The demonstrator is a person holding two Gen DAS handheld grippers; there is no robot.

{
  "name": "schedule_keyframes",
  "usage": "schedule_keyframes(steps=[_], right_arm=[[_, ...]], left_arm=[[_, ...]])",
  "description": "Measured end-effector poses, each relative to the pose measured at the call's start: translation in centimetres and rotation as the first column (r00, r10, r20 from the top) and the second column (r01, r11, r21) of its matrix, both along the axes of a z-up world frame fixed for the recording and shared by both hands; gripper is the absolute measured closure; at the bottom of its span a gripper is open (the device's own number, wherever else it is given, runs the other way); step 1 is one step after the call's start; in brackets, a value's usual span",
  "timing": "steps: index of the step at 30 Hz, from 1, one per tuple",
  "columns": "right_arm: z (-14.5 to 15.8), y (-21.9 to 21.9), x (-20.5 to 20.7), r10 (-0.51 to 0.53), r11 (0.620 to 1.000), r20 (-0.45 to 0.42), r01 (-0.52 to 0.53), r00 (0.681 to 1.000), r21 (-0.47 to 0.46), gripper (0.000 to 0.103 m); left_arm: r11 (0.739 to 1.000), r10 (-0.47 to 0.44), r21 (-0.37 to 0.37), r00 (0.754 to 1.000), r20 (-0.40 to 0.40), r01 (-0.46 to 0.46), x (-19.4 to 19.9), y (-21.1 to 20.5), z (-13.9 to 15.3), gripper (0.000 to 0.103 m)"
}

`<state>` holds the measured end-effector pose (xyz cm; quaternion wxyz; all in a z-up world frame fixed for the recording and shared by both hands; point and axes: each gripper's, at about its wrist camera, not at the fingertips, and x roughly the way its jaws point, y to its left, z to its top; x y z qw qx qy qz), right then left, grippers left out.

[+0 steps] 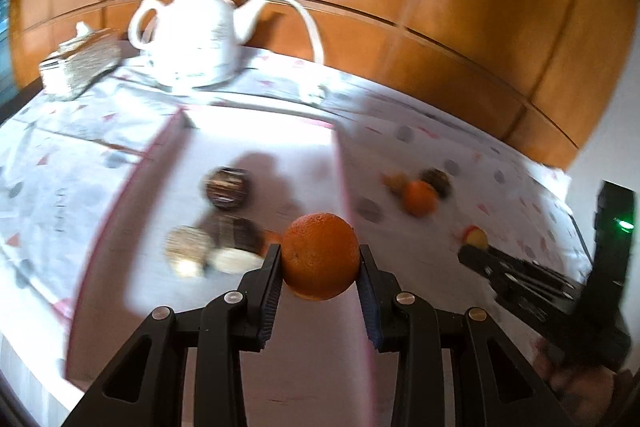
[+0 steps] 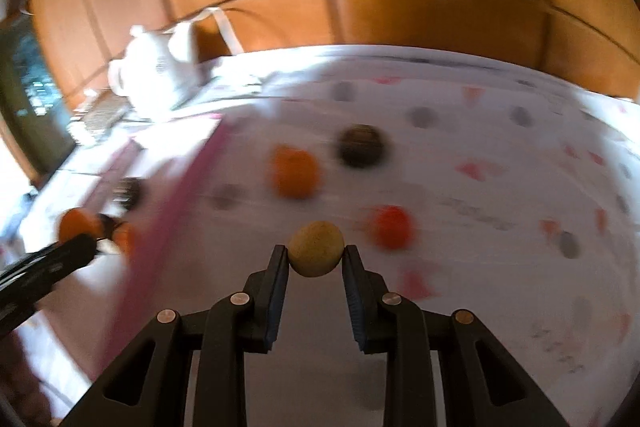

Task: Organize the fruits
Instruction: 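Carry the orange and yellow fruit into the pink-rimmed tray and open both grippers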

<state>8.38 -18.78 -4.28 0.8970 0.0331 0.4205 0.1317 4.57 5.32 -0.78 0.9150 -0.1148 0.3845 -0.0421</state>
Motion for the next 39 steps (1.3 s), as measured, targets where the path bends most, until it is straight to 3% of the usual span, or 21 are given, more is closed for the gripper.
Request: schedule_keyframes(steps=[7,17,23,30,32,34,39], right_arm=[[1.4,7.2,-1.0,0.218,0.975,0.004,-0.218,0.976,0.038,0.075],[0.3,14.3,-2.3,0.394,0.919,-0.043,-0.393,0.918,0.031,0.075],[-0.2,14.6,-2.0,0.386,0.922,-0.055,-0.386,0.921,0.014,0.069],[0.4,13.3,-2.1,0.320,0.947,-0.015,-0.320,0.947,0.007,0.063],[0.8,13.0,-2.4,0.304,0.953,0.009,-0.304,0.953,-0.004,0.054],[1.2,12.7,-2.7,0.293,0.956,0.032,-0.292,0.956,-0.016,0.032],[2.1,12.0,-3.4,0.236,0.971,0.100,-0.229,0.967,-0.070,0.029]], left_arm=[[0.991,0.131,0.031,0.991,-0.005,-0.131,0.8,4.8,-0.3,0.067],[0.974,0.214,0.078,0.977,-0.016,-0.213,1.9,7.1,-1.0,0.066],[0.971,0.231,0.075,0.972,-0.037,-0.228,1.7,7.2,-1.5,0.065],[0.968,0.243,0.063,0.970,-0.024,-0.241,1.1,6.9,-1.1,0.057],[0.969,0.242,0.061,0.970,-0.018,-0.240,0.9,6.7,-1.0,0.054],[0.969,0.239,0.061,0.971,-0.012,-0.238,0.7,6.5,-0.8,0.054],[0.974,0.219,0.064,0.976,0.011,-0.220,0.0,5.4,-0.1,0.051]])
